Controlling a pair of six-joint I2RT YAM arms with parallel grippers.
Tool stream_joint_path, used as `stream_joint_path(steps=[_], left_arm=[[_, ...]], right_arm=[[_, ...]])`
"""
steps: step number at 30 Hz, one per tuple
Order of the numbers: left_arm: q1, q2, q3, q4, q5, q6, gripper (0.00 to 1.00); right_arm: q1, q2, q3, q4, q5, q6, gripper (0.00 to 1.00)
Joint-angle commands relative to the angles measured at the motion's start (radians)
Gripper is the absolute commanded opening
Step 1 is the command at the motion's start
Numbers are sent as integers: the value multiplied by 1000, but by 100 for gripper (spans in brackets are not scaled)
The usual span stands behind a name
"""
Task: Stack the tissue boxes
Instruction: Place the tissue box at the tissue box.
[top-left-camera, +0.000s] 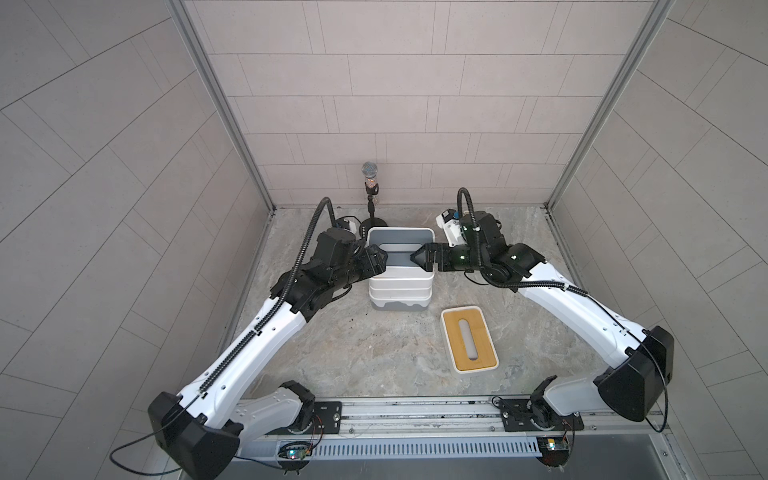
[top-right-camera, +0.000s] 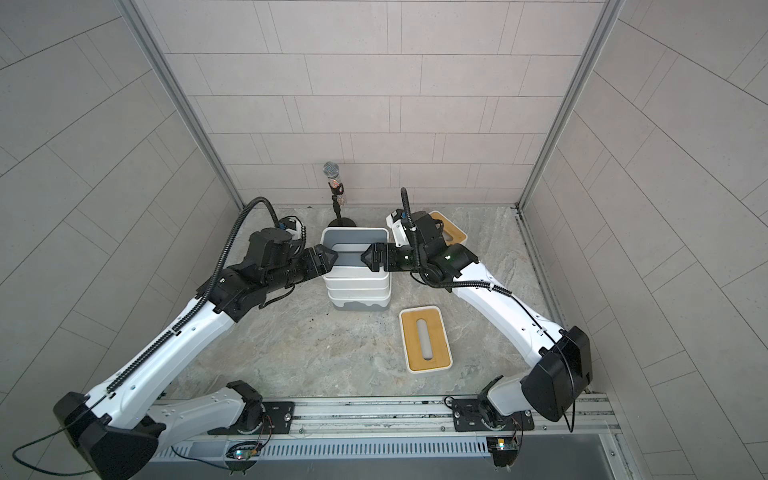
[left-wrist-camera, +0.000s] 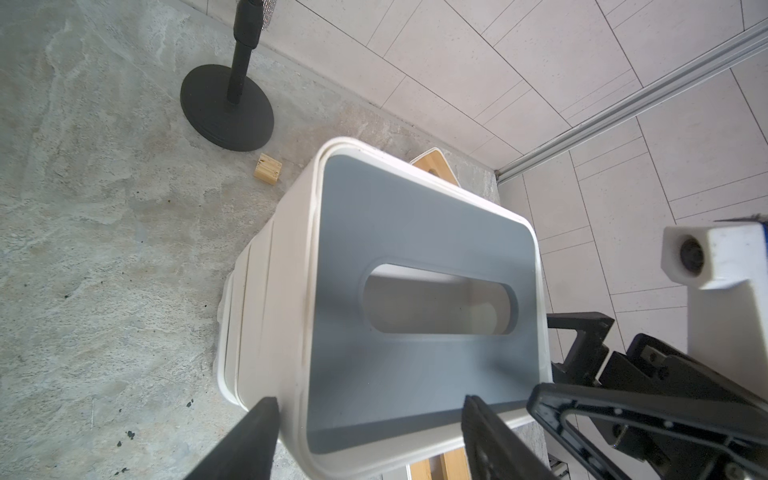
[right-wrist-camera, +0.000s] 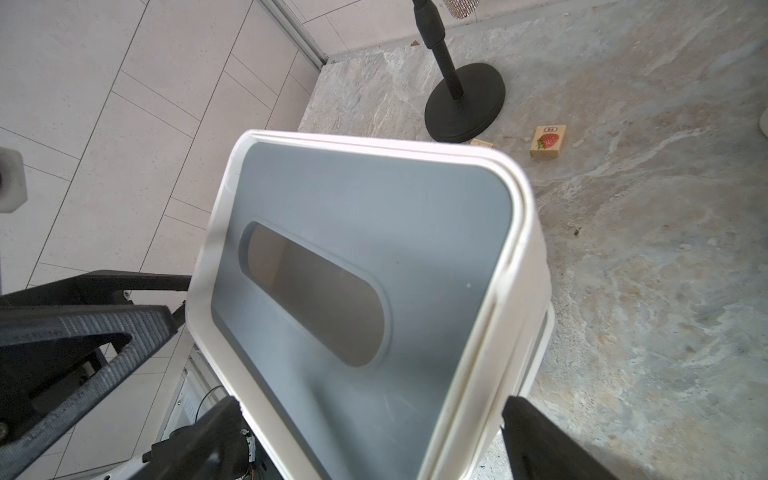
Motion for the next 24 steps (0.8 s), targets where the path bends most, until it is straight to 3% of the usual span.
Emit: stream_joint_path(steps=[1,12,24], left_arm=[[-1,-20,-5,-8,-21,8,75],[-1,-3,4,3,5,16,76],[0,-69,14,-73,-77,77,81]], right_arm=[[5,-35,16,-13,6,-11,99],[5,-71,12,-49,41,-36,99],[4,-159,11,-242,140,-127,99]])
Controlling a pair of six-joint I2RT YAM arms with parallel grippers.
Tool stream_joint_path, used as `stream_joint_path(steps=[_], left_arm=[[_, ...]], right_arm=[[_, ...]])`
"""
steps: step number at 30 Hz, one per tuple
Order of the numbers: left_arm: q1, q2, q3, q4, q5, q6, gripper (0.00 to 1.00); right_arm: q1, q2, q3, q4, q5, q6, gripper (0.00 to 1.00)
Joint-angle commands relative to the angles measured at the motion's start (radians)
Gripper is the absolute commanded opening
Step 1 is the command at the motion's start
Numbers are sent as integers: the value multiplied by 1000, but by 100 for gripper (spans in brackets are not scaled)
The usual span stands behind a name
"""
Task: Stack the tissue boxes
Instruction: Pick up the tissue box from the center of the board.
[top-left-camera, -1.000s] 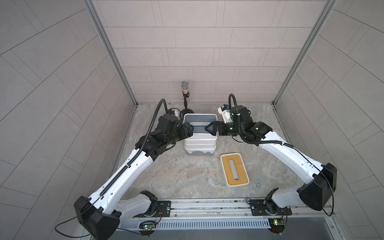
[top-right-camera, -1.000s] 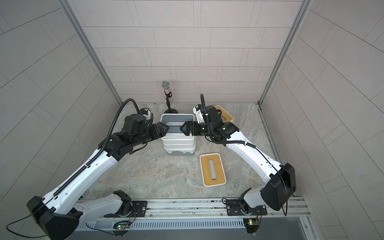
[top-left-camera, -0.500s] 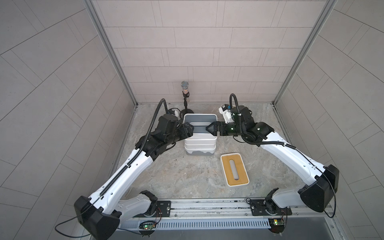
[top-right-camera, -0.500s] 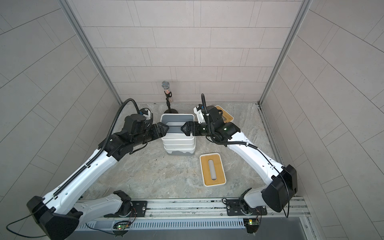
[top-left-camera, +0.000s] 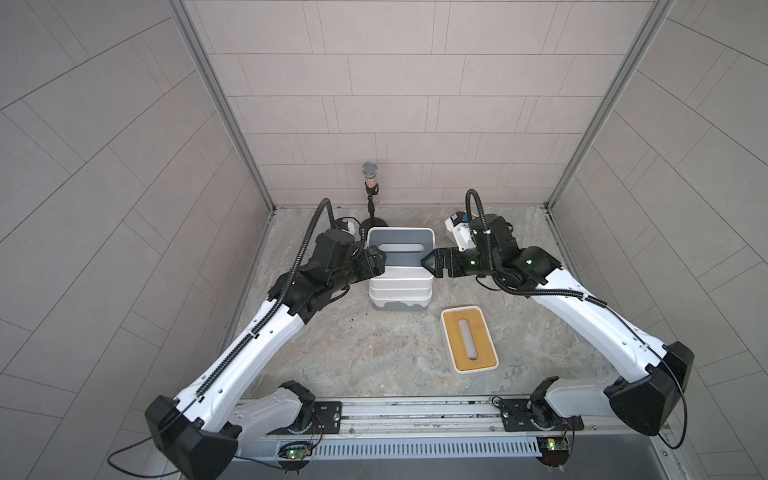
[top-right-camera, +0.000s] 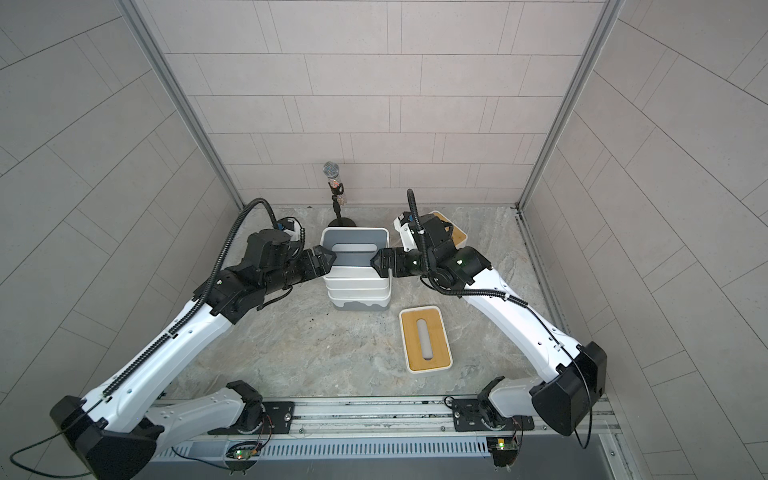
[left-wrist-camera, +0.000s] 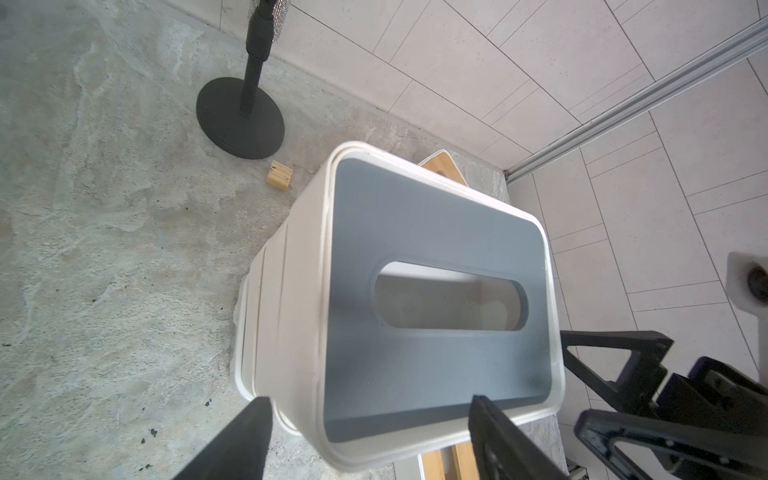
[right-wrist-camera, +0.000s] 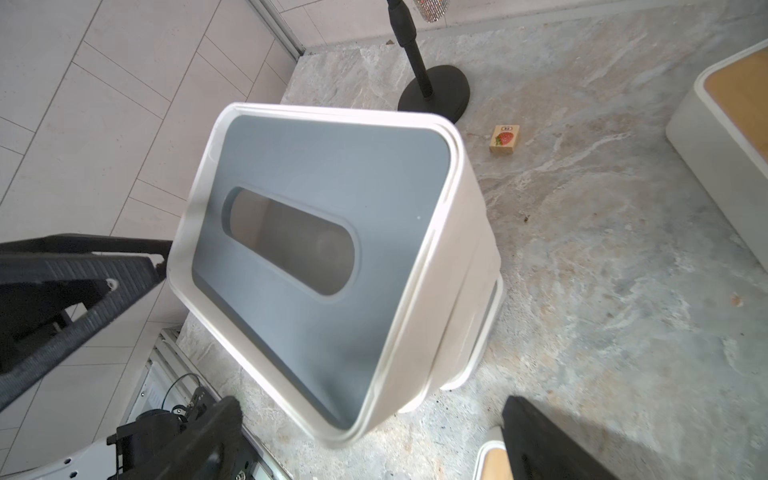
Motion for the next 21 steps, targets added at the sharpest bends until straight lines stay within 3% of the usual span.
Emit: stream_joint_path(steps=[1,7,13,21], left_arm=[[0,-47,9,-49,-32,44,81],[-1,-133,-40,-76,-6,83,83],[0,-245,-140,-80,-10,109,87],[0,-372,-259,-77,-25,82,91]], right_arm=[[6,-74,2,-108,70,-50,99],[26,-207,-93,-227,197,-64,99],[120,-307,-223,-308,350,-28,99],[270,-381,-466,-216,461,119,94]])
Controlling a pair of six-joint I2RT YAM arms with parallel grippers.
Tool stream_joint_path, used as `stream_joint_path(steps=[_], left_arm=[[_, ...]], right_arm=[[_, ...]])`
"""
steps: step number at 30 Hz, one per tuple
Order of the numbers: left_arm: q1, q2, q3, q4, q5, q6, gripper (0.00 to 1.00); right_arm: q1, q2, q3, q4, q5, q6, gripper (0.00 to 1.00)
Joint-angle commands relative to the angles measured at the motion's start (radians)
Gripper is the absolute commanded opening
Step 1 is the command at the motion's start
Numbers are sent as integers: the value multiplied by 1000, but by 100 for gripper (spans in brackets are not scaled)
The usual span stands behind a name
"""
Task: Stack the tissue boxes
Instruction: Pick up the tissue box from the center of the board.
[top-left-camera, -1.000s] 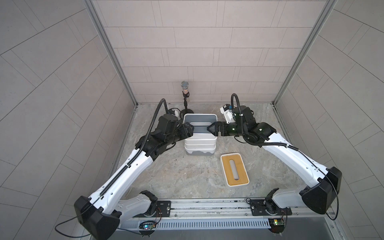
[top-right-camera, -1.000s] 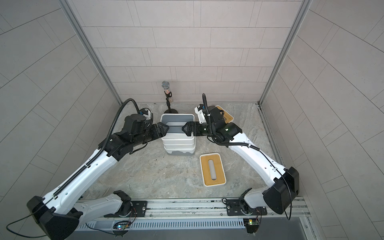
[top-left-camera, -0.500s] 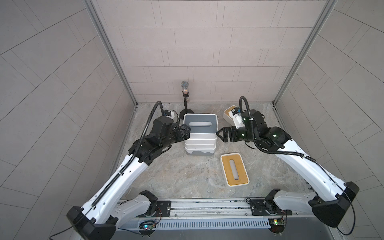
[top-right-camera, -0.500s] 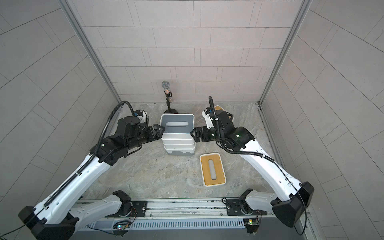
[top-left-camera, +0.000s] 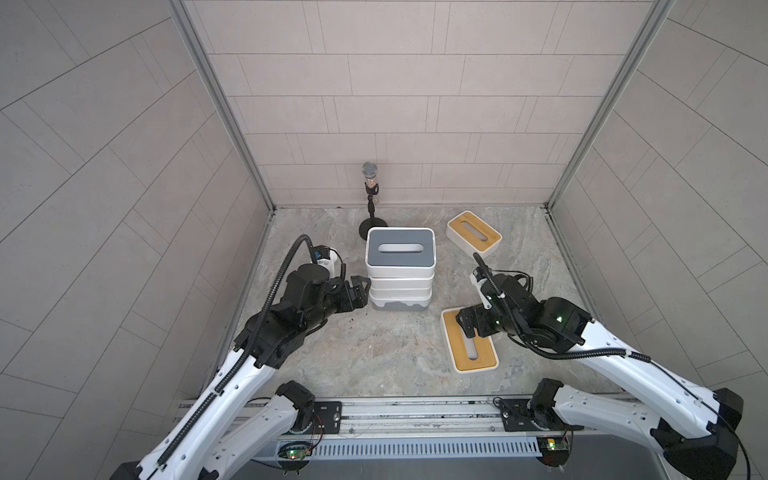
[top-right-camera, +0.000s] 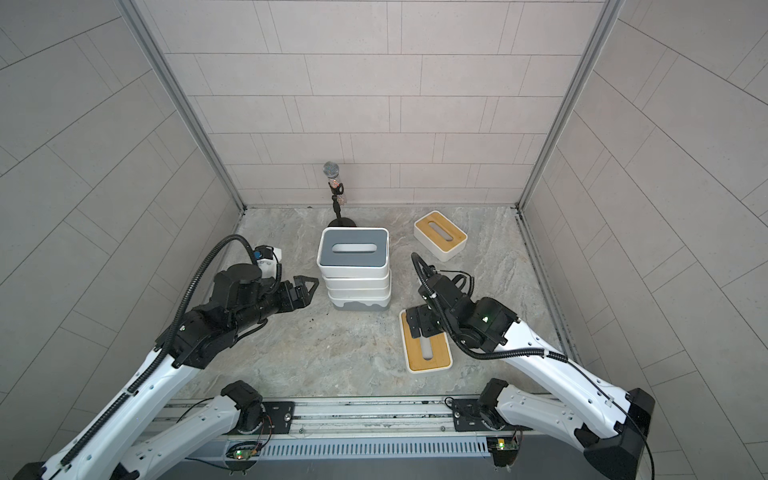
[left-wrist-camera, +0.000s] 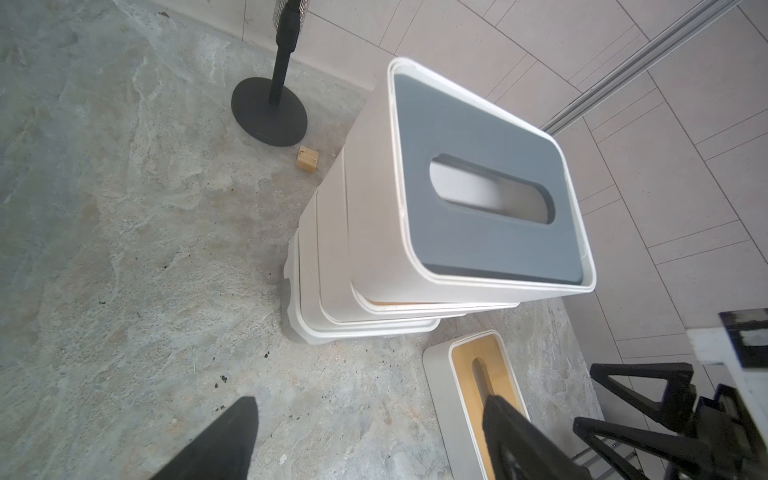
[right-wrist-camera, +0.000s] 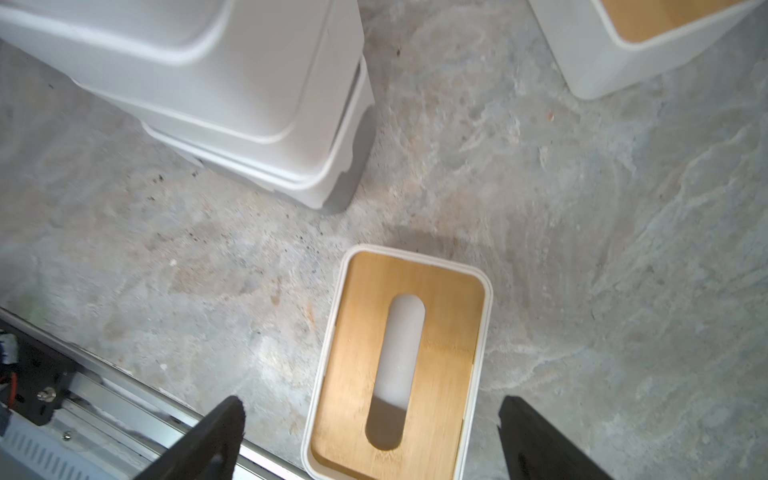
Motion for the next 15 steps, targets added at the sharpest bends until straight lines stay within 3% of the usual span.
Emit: stream_joint_path(steps=[1,15], left_arm=[[-1,-55,-36,-4,-16,-11,92],[0,-96,-156,42,28,-60,100]], right_arm=[[52,-23,-78,45,80,92,94],[178,77,-285,282,117,199,80]])
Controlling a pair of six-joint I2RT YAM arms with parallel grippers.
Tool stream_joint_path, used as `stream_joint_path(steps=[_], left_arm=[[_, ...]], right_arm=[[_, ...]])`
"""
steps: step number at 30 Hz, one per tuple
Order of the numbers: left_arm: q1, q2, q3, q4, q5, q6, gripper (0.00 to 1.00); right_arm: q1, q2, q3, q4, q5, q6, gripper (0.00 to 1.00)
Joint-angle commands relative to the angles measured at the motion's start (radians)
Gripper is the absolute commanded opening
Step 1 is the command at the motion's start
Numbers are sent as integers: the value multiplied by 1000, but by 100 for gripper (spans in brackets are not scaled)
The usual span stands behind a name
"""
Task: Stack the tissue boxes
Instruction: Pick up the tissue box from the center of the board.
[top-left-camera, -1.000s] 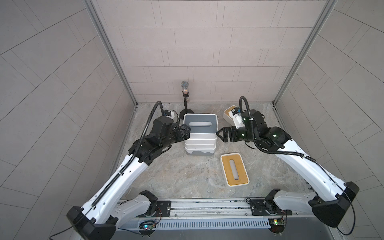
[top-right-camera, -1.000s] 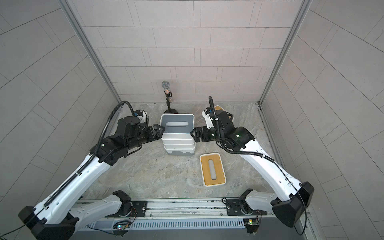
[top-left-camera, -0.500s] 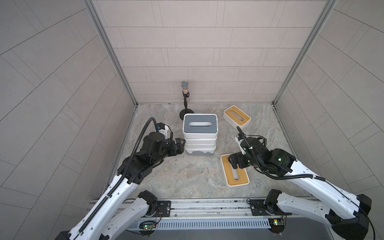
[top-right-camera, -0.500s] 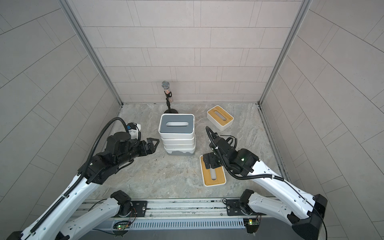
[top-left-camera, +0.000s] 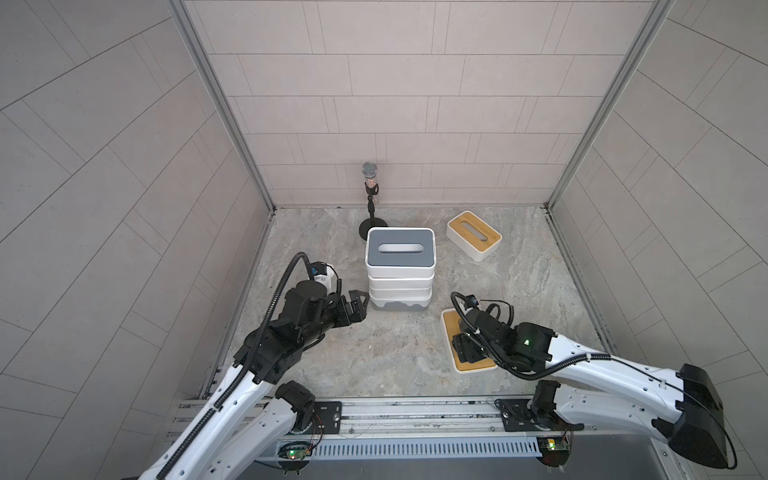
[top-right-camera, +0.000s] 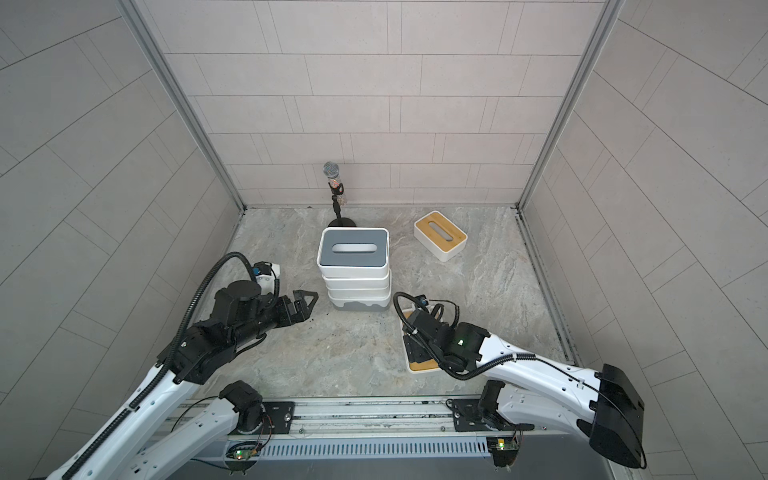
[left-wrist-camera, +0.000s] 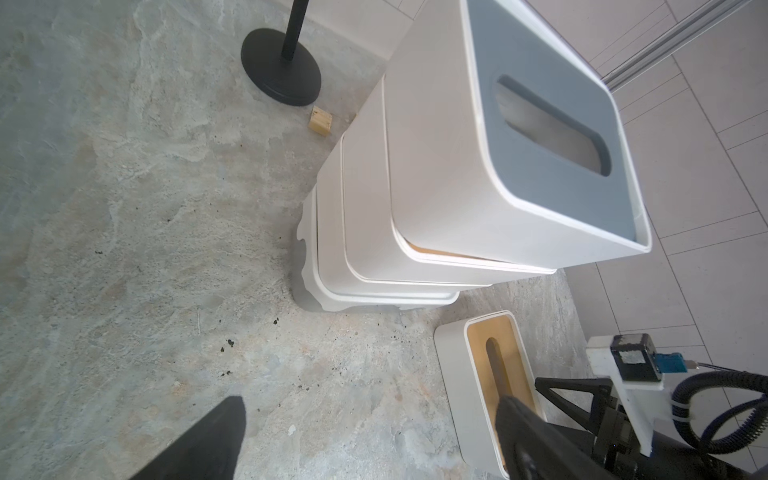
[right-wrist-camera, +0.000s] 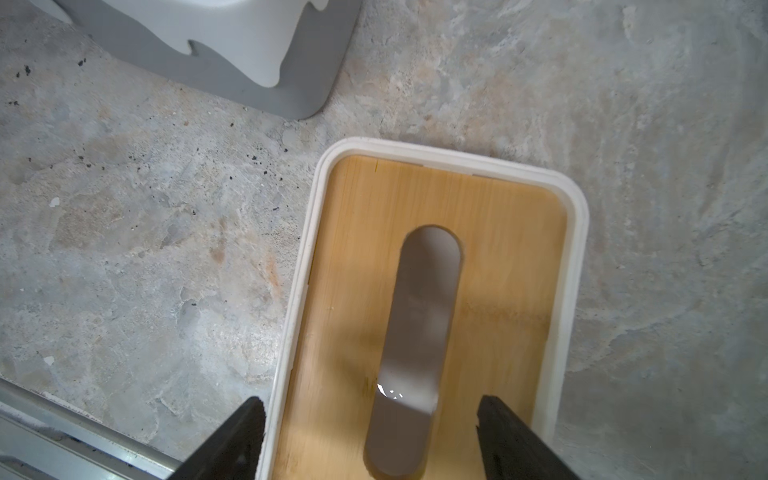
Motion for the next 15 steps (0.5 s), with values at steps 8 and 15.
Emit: stream_joint_path(steps=[8,15], left_arm=[[0,8,-25,44,10,-37,100],[0,9,-15,27,-7,-31,100]], right_arm=[[30,114,-34,136,-19,75,78],[35,161,-71,173,10,98,73]])
